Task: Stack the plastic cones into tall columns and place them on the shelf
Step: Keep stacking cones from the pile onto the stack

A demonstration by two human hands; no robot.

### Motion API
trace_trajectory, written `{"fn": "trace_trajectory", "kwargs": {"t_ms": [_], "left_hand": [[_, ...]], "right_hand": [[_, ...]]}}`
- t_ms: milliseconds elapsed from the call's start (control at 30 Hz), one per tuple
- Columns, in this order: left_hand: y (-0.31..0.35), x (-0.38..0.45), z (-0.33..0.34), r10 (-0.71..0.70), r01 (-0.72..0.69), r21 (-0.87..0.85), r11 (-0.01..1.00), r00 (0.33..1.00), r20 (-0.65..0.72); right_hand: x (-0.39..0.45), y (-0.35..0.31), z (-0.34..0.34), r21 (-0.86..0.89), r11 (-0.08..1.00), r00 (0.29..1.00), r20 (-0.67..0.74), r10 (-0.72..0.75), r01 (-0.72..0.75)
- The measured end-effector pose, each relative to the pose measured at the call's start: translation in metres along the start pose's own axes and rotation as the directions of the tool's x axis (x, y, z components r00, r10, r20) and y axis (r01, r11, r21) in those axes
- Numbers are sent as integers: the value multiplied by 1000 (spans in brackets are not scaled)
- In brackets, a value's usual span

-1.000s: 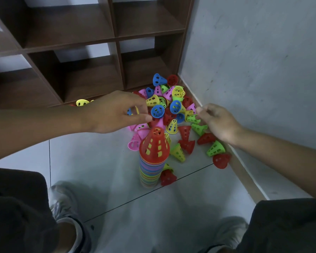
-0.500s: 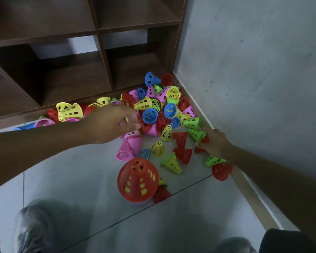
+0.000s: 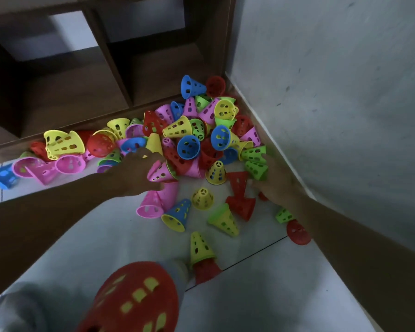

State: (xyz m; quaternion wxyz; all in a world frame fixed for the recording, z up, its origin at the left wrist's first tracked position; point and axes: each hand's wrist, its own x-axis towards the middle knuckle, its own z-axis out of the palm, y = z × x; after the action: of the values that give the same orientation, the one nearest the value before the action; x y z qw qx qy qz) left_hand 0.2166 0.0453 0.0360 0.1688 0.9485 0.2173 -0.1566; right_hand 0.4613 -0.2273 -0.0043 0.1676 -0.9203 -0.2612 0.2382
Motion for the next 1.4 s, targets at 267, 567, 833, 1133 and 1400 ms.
{"fn": "trace_trajectory", "kwargs": {"t_ms": [267,567,833,1133,1400], "left_hand": [[-6,23,31,-24,23,18,1000,997,77],[-3,33,45,75,-88,121,989,991,112],[-5,35,38,144,-162,227,960,985,94],[1,28,44,152,-188,284,940,978,142],[-5,24,43,79,-83,34,996,993,88]], "right_hand": [[20,-2,18,113,993,996,-79,47,-38],[35,9,24,326,938,988,-53,145,-120],[52,16,28,390,907,971,-105,215,-159],[51,13,21,178,966,981,-6,193,-189],[42,14,17,105,985,990,-1,141,-140]]}}
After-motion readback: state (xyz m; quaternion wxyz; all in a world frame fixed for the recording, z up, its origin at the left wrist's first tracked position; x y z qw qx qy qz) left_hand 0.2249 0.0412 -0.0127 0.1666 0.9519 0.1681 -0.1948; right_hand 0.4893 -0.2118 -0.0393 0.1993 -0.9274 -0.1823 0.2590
